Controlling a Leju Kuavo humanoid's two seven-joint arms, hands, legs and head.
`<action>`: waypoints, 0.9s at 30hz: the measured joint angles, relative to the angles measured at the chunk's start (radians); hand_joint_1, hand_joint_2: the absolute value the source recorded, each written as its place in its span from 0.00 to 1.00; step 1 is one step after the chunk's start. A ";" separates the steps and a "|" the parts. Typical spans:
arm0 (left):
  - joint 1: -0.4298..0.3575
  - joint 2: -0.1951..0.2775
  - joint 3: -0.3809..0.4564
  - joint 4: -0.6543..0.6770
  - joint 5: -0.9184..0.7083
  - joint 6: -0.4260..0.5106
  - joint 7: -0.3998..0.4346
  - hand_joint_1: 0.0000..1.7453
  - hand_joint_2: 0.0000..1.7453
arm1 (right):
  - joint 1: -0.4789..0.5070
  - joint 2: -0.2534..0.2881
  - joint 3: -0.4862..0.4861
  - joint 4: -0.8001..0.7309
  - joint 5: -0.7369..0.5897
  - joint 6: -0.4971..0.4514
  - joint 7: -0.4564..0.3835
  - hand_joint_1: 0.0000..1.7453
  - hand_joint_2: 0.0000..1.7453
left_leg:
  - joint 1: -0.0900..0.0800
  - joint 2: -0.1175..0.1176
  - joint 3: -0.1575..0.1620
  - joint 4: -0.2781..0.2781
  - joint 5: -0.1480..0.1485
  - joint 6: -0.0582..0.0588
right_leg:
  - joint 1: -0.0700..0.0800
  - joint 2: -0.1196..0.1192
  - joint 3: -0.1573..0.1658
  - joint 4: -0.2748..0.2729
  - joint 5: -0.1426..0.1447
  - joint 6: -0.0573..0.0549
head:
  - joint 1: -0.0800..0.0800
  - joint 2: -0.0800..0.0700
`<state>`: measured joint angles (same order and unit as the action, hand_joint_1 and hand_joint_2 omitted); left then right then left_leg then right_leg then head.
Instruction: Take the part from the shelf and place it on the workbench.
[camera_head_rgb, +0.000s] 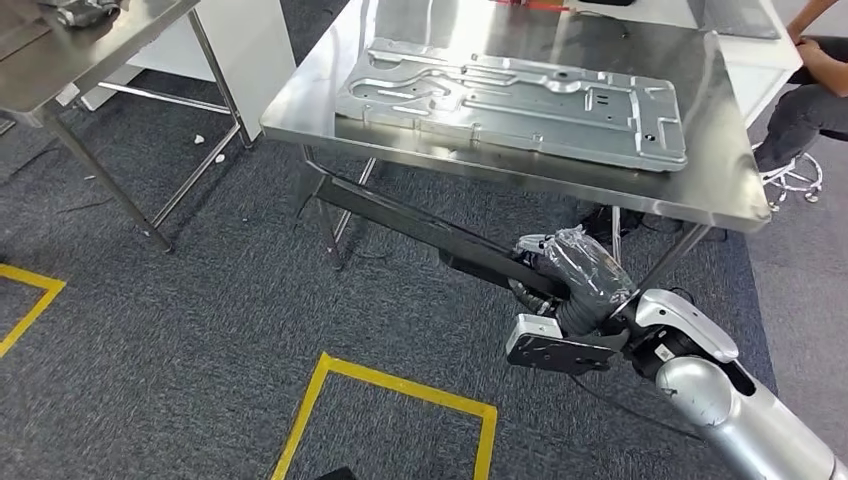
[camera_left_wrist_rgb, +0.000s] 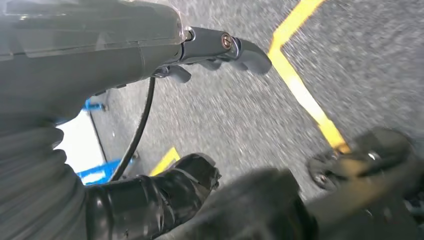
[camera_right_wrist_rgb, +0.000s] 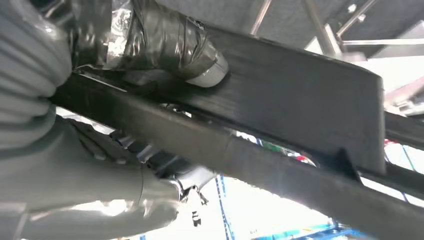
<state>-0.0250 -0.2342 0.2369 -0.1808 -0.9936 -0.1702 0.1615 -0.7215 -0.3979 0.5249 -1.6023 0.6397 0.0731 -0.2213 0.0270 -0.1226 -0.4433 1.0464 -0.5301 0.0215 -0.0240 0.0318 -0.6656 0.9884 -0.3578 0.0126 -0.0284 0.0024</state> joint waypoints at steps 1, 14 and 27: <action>-0.001 0.000 0.000 0.000 0.000 0.001 0.000 0.00 1.00 | -0.003 0.000 0.000 0.000 0.000 -0.001 0.000 1.00 1.00 | -0.001 0.028 -0.035 0.062 0.018 -0.004 | 0.001 -0.009 0.019 -0.003 -0.013 -0.010 | -0.002 0.000; 0.007 0.005 0.006 0.002 -0.002 0.007 0.005 0.00 1.00 | 0.003 0.002 0.000 0.006 -0.001 -0.015 0.017 1.00 1.00 | -0.017 0.124 -0.237 -0.019 0.158 0.015 | 0.010 -0.050 0.229 0.013 -0.199 0.015 | -0.002 0.000; 0.013 -0.001 0.023 0.005 -0.001 0.012 0.006 0.00 1.00 | -0.013 -0.034 0.000 0.029 0.004 -0.006 0.050 1.00 1.00 | -0.024 0.074 -0.001 -0.055 -0.031 0.024 | 0.027 -0.025 -0.070 0.041 0.014 -0.011 | 0.005 0.000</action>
<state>-0.0123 -0.2350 0.2602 -0.1760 -0.9942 -0.1582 0.1678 -0.7349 -0.4321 0.5245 -1.5730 0.6437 0.0670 -0.1715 0.0027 -0.0482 -0.4447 0.9913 -0.5610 0.0460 0.0030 0.0067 -0.7356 1.0298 -0.3442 0.0016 -0.0233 0.0022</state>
